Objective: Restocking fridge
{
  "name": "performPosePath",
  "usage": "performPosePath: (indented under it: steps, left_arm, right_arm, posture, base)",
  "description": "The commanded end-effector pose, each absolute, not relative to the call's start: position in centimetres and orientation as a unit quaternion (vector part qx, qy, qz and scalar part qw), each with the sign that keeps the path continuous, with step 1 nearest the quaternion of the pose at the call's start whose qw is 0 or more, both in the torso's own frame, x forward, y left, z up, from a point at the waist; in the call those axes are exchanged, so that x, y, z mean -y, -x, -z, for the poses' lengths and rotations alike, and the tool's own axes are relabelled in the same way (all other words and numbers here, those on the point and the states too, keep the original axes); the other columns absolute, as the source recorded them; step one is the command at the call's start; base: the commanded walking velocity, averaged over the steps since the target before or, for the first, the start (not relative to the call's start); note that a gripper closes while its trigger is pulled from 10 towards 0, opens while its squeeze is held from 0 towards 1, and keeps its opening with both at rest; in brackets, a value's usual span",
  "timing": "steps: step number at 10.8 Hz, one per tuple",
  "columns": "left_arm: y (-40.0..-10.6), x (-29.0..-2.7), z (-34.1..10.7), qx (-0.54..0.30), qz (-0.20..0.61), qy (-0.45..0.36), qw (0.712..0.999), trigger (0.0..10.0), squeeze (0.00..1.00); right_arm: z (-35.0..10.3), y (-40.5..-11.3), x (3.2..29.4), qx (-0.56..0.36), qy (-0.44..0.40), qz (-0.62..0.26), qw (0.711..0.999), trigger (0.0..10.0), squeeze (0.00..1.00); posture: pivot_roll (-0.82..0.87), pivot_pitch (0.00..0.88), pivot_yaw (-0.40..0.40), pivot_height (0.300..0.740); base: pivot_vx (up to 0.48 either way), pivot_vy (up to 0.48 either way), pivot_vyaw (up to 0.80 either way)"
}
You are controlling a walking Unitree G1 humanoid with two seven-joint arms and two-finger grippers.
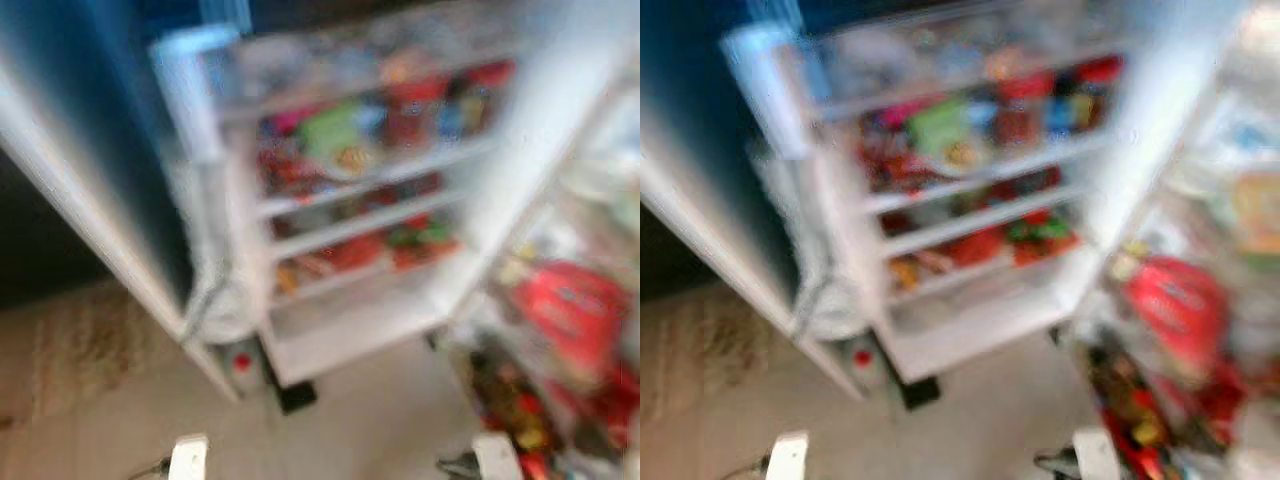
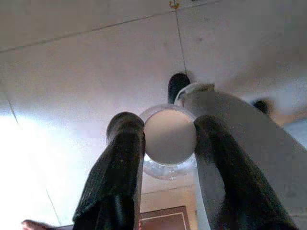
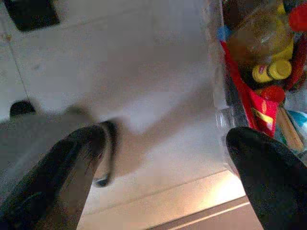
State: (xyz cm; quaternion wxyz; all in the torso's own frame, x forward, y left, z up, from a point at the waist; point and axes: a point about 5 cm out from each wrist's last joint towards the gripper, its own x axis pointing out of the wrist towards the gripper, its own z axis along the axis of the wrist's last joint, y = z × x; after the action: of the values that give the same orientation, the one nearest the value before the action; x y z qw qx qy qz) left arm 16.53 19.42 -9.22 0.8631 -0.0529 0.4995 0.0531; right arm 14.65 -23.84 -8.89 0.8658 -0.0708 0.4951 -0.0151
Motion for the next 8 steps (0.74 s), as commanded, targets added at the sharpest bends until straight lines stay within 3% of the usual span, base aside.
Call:
performPosePath:
  steps: [1,8]
  left_arm:
    - [-16.39,-19.34,9.29,-0.502,-0.054,0.054,0.862,10.0,0.00]
    - [-16.44,-19.47,9.24,-0.501,-0.049,0.053,0.863,10.0,0.00]
  right_arm:
    - [9.01,-14.13,24.12,-0.501,0.081,0.016,0.861,10.0,0.00]
    - [8.93,-14.19,24.42,-0.493,0.118,0.051,0.860,10.0,0.00]
  posture:
    - [-0.15,0.108,0.074,0.740]
    - [-0.15,0.113,0.083,0.740]
  base:
    - [0.000,0.000,0.00]
    - [0.000,0.000,0.00]
